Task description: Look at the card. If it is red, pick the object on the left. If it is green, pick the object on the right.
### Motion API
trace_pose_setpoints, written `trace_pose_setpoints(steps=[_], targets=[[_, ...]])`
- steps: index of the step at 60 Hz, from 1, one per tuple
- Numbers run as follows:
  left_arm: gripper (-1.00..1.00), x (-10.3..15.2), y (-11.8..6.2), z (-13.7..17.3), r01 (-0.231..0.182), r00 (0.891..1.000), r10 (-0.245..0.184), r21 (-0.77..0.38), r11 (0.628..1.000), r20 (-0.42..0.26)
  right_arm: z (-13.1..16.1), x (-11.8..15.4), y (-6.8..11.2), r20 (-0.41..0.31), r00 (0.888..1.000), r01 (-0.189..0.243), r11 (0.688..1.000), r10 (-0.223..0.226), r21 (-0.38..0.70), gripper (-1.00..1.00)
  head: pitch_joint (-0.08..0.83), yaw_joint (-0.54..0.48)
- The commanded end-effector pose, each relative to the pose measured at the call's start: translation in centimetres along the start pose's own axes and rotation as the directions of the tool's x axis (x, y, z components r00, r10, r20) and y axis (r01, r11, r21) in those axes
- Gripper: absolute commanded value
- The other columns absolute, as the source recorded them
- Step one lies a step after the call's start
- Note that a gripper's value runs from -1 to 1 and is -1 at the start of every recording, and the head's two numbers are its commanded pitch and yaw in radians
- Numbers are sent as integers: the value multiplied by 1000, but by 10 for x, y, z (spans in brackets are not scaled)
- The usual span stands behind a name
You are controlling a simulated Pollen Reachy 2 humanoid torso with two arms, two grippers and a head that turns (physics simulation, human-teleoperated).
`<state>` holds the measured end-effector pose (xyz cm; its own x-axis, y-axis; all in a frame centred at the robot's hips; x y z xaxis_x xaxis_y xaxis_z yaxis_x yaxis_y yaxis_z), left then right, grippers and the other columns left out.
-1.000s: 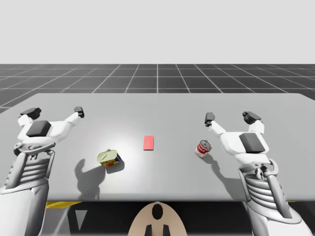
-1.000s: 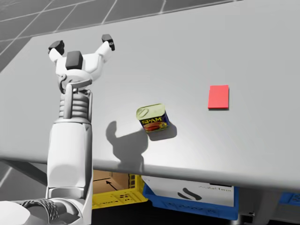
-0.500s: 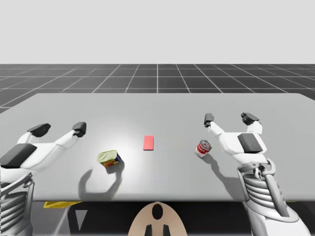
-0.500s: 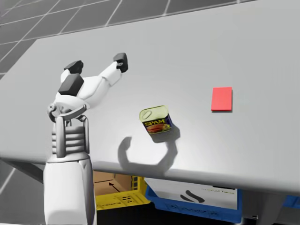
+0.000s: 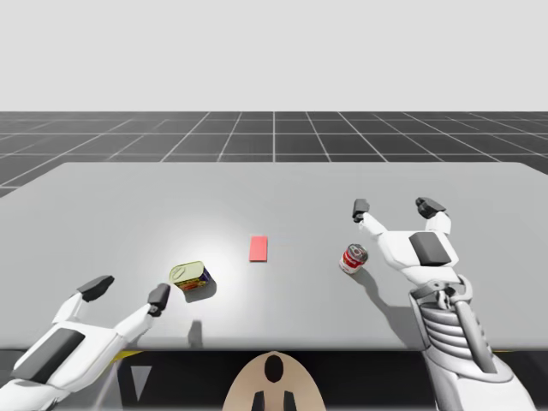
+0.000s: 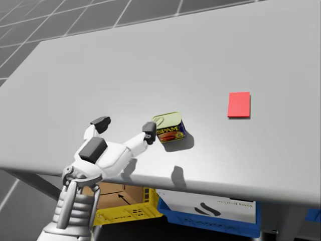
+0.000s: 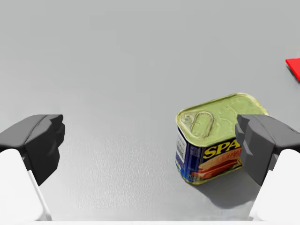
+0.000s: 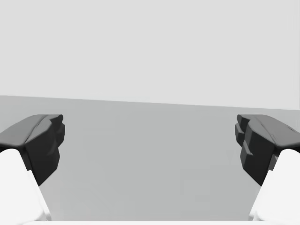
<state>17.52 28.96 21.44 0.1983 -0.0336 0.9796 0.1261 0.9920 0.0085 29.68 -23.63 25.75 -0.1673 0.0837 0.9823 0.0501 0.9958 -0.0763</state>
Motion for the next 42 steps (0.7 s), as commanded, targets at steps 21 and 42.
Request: trace_pose_setpoints(steps=[21, 42], targets=[[-1000, -72, -51, -33, -169, 979, 166, -24, 985, -119, 0, -2, 2, -3, 1000, 6, 1000, -6, 1, -1000, 731, 384], [-1000, -63, -71, -82, -188, 972, 190, 25, 982, -141, -1, -3, 1, -5, 1000, 0, 1000, 0, -1, -1000, 737, 369]])
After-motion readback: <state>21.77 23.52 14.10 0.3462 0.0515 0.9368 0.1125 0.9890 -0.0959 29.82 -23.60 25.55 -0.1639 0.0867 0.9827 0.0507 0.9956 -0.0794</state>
